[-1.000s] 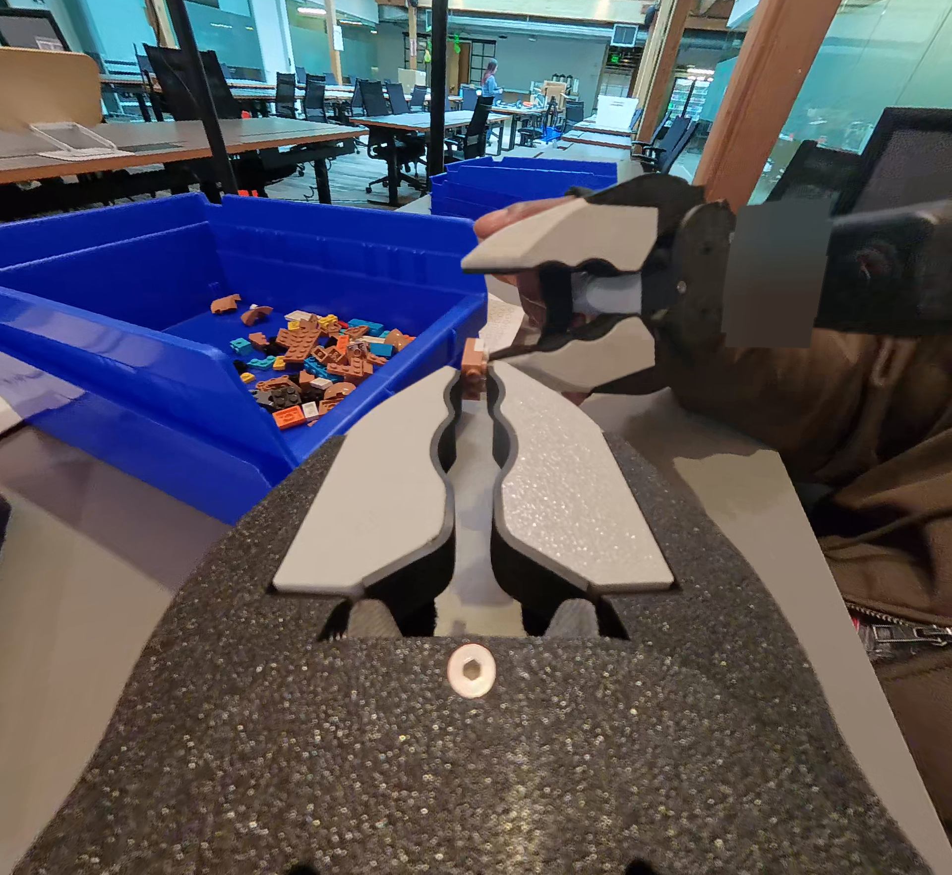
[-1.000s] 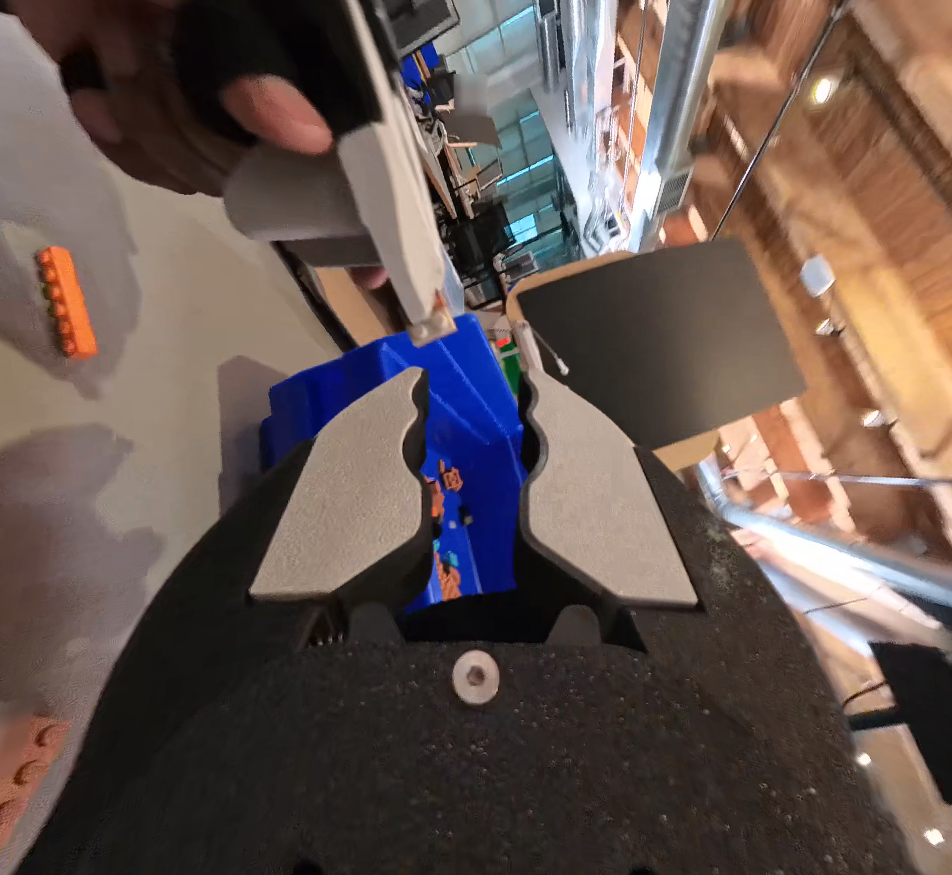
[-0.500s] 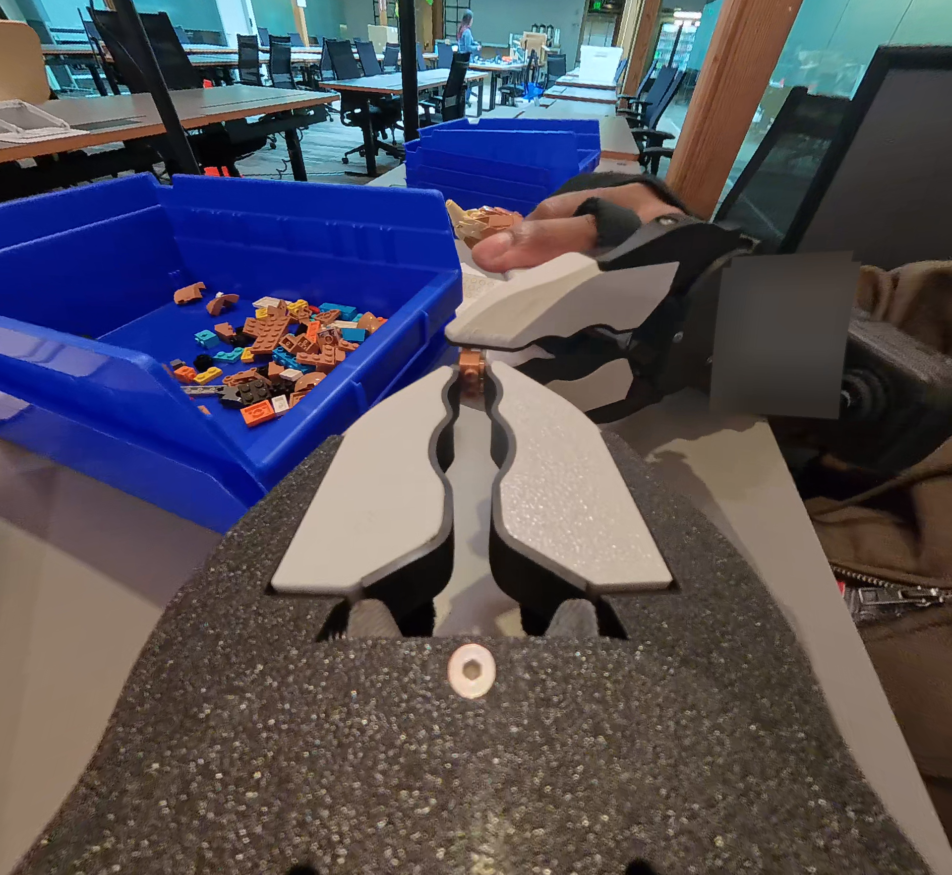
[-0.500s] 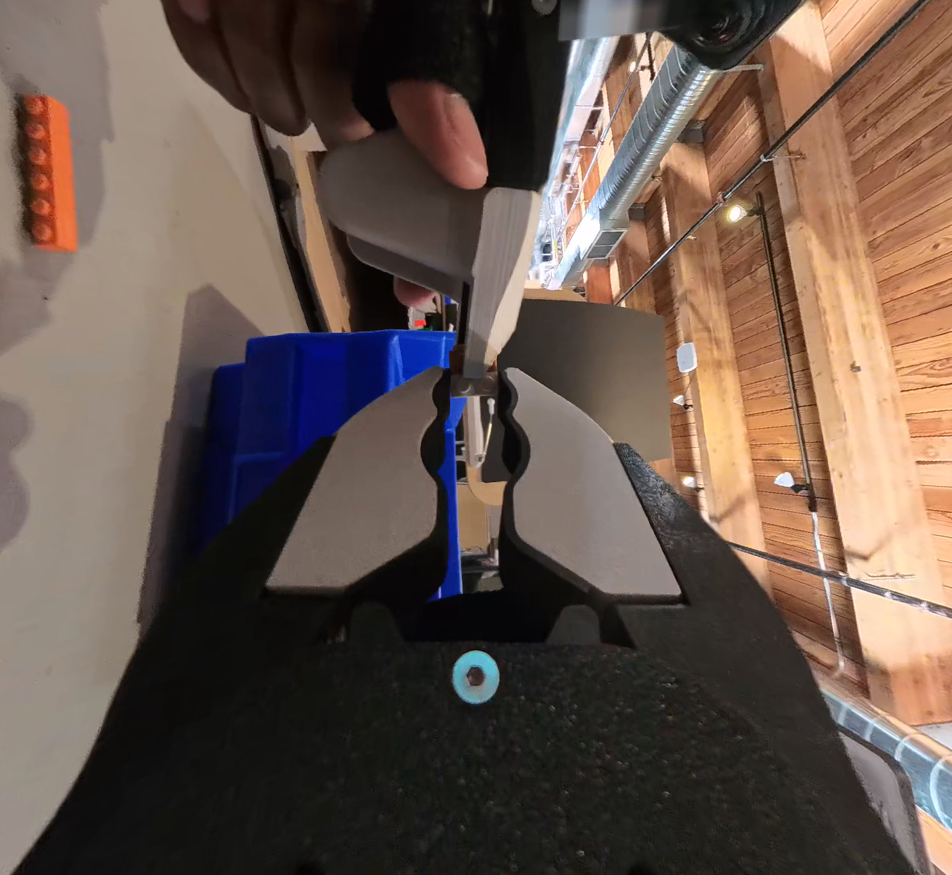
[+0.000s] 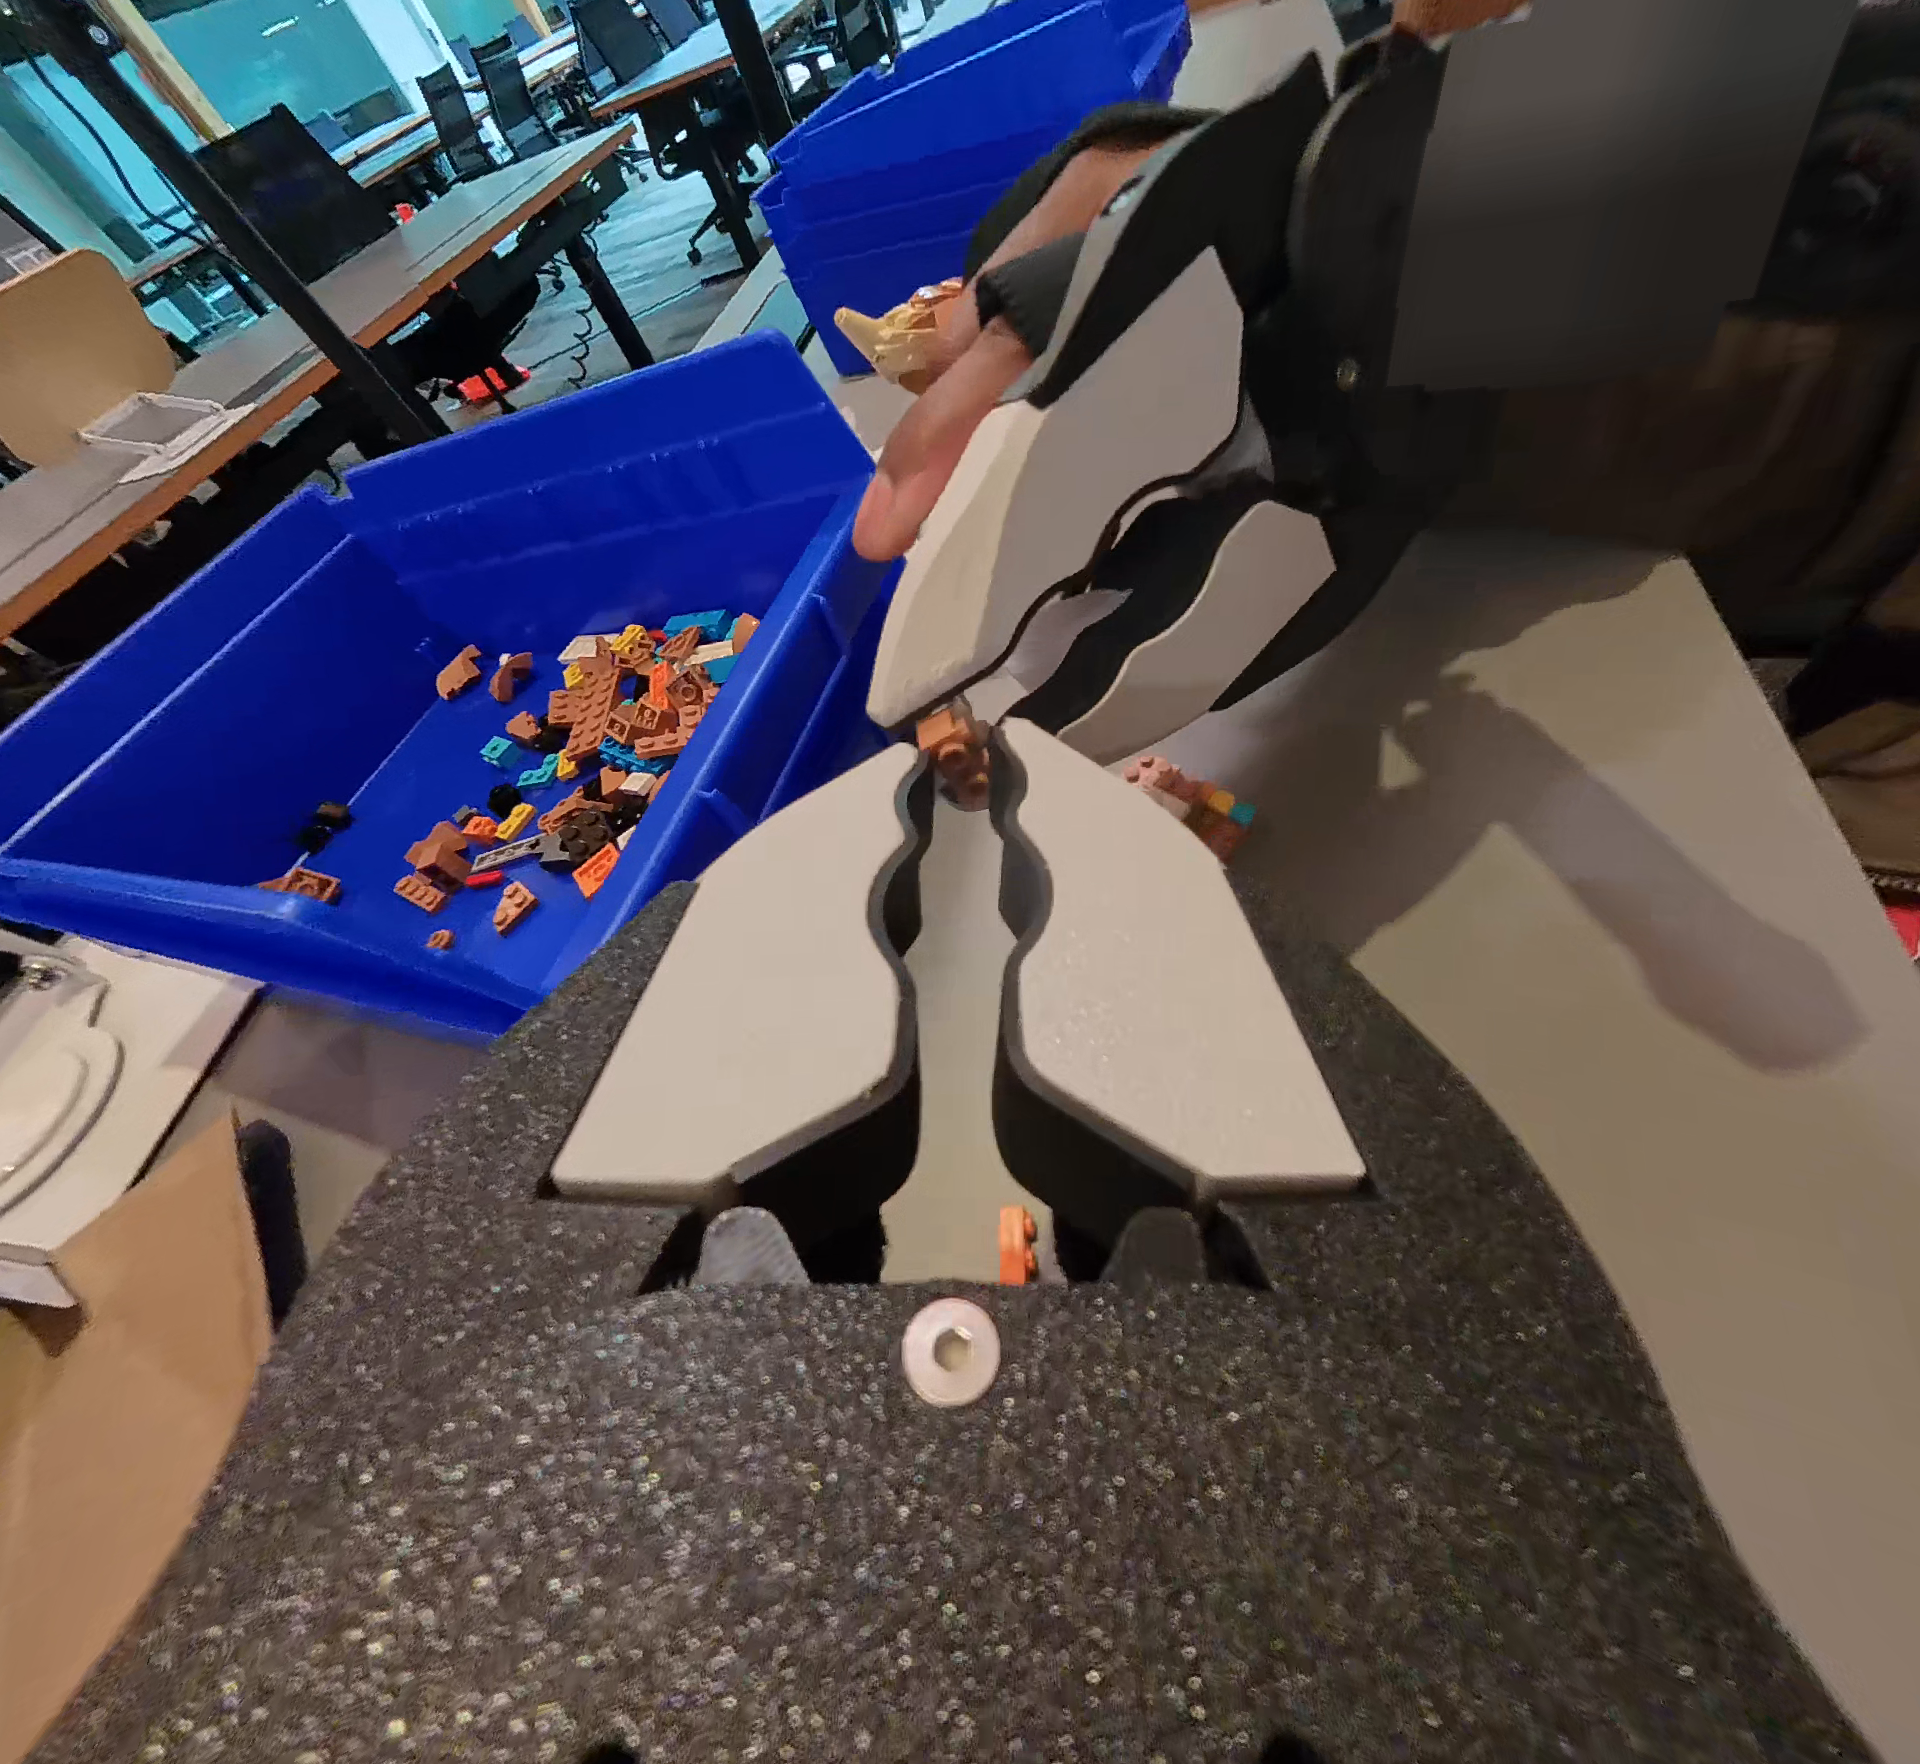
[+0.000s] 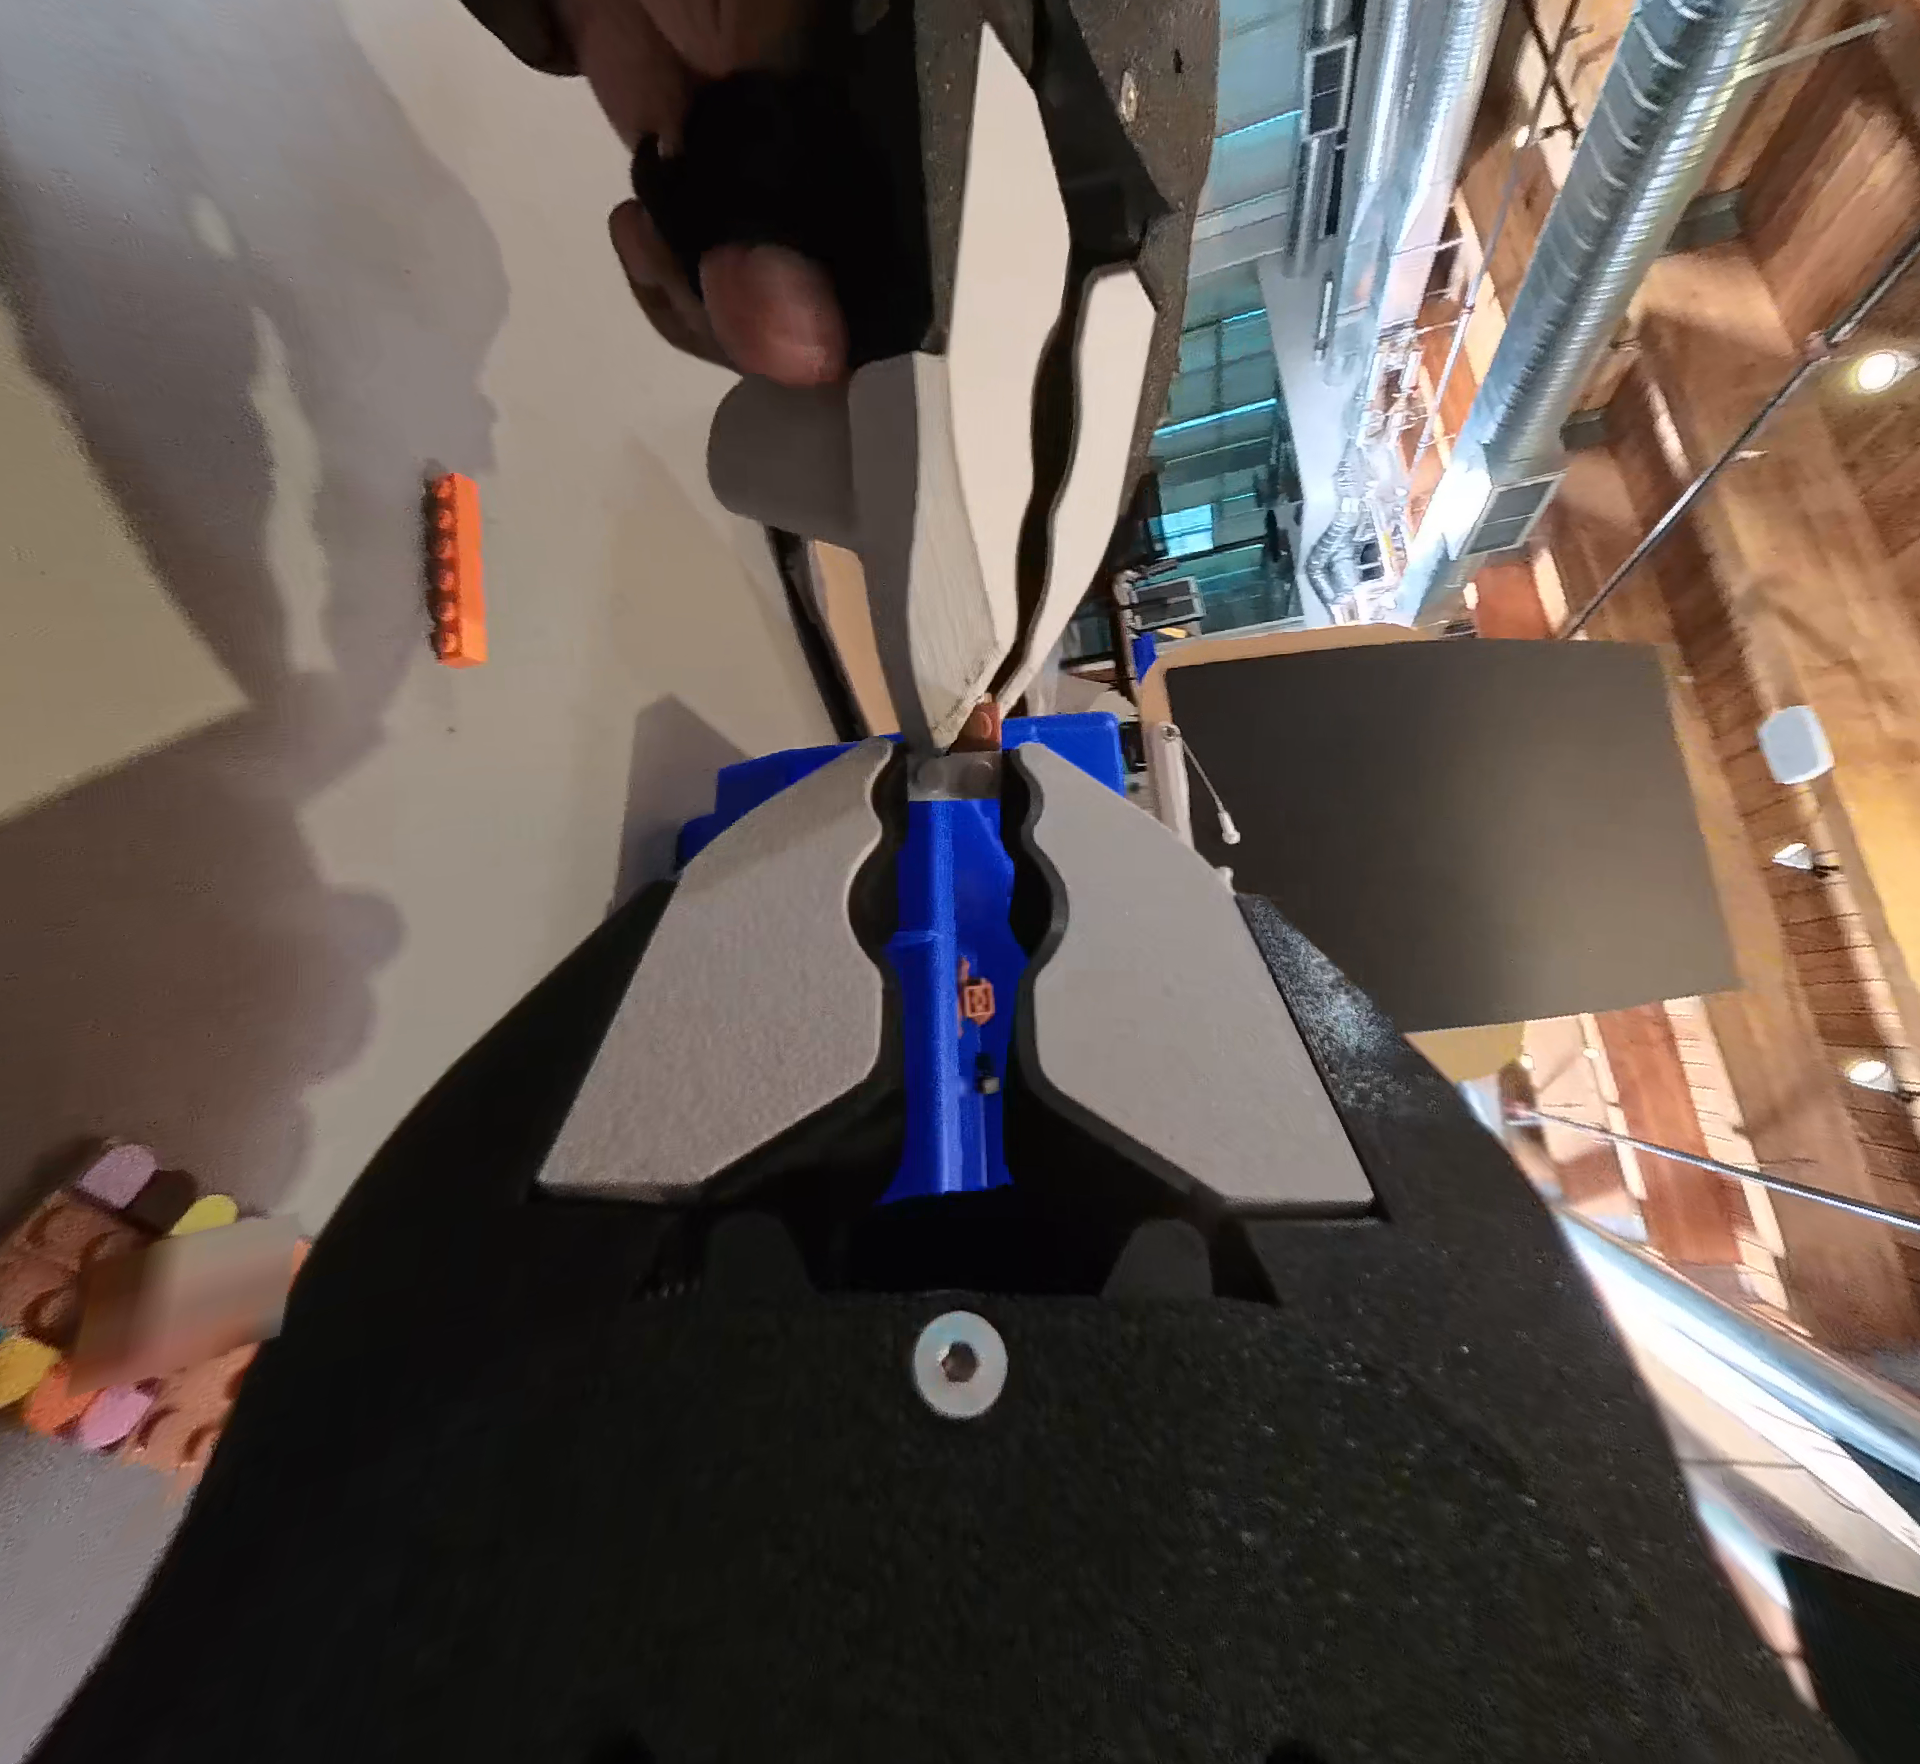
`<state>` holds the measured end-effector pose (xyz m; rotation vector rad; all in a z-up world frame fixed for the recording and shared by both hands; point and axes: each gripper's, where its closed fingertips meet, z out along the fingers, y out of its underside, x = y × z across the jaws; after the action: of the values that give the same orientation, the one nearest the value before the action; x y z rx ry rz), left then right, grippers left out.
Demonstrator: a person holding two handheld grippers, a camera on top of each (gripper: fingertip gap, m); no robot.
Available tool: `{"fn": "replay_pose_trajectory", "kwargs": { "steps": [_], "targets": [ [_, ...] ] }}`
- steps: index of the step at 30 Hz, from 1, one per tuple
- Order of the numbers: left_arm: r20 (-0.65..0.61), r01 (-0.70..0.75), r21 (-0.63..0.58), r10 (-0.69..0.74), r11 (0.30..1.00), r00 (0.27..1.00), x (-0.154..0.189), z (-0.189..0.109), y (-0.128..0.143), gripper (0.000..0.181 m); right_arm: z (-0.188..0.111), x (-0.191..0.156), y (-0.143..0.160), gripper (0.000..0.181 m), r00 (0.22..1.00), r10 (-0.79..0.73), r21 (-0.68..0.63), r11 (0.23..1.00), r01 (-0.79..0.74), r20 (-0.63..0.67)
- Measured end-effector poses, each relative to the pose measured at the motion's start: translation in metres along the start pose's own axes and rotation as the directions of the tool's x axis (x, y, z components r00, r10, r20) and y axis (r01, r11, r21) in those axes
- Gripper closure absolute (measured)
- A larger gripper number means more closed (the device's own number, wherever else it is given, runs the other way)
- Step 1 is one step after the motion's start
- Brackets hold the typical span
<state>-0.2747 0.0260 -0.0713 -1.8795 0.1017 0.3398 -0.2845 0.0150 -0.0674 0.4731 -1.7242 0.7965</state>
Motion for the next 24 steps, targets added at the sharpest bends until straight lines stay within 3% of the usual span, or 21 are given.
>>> {"fn": "replay_pose_trajectory", "kwargs": {
  "steps": [3, 4, 6, 9, 12, 14, 16, 20, 24],
  "targets": [
    [0.169, -0.083, -0.118, 0.102, 0.990, 0.980, -0.028, -0.005, 0.016, 0.174, -0.007, -0.006, -0.010, 0.165, 0.992, 0.084, 0.080, 0.993, -0.092, 0.098],
    [0.154, -0.090, -0.111, 0.107, 0.990, 0.982, -0.028, -0.008, 0.017, 0.174, -0.009, -0.005, -0.014, 0.165, 0.989, 0.105, 0.094, 0.989, -0.115, 0.105],
    [0.090, -0.025, -0.011, 0.026, 1.000, 0.996, -0.022, -0.015, 0.005, 0.174, -0.007, 0.000, -0.007, 0.165, 0.999, 0.034, 0.032, 0.999, -0.035, 0.042],
    [0.084, -0.020, 0.012, 0.019, 1.000, 0.996, -0.022, -0.019, -0.001, 0.174, -0.002, 0.020, 0.006, 0.165, 0.994, 0.001, -0.027, 1.000, -0.004, -0.113],
    [0.067, 0.021, 0.052, -0.024, 0.998, 0.997, -0.021, -0.016, -0.004, 0.174, 0.001, 0.059, 0.048, 0.164, 0.938, 0.041, -0.209, 0.971, -0.120, -0.345],
    [0.056, 0.066, 0.075, -0.070, 0.995, 0.996, -0.022, -0.013, -0.003, 0.174, 0.007, 0.059, 0.082, 0.144, 0.930, 0.131, -0.319, 0.915, -0.247, -0.344],
    [0.041, 0.112, 0.091, -0.116, 0.990, 0.992, -0.022, -0.011, -0.002, 0.173, 0.011, 0.048, 0.094, 0.133, 0.936, 0.190, -0.339, 0.895, -0.289, -0.297],
    [0.006, 0.200, 0.119, -0.202, 0.973, 0.979, -0.023, -0.009, -0.001, 0.173, 0.008, 0.037, 0.074, 0.135, 0.971, 0.082, -0.268, 0.953, -0.142, -0.223],
    [-0.064, 0.287, 0.136, -0.281, 0.948, 0.958, -0.018, -0.007, -0.002, 0.173, 0.008, 0.018, 0.027, 0.140, 0.992, 0.015, -0.071, 0.997, -0.024, -0.123]
  ]
}}
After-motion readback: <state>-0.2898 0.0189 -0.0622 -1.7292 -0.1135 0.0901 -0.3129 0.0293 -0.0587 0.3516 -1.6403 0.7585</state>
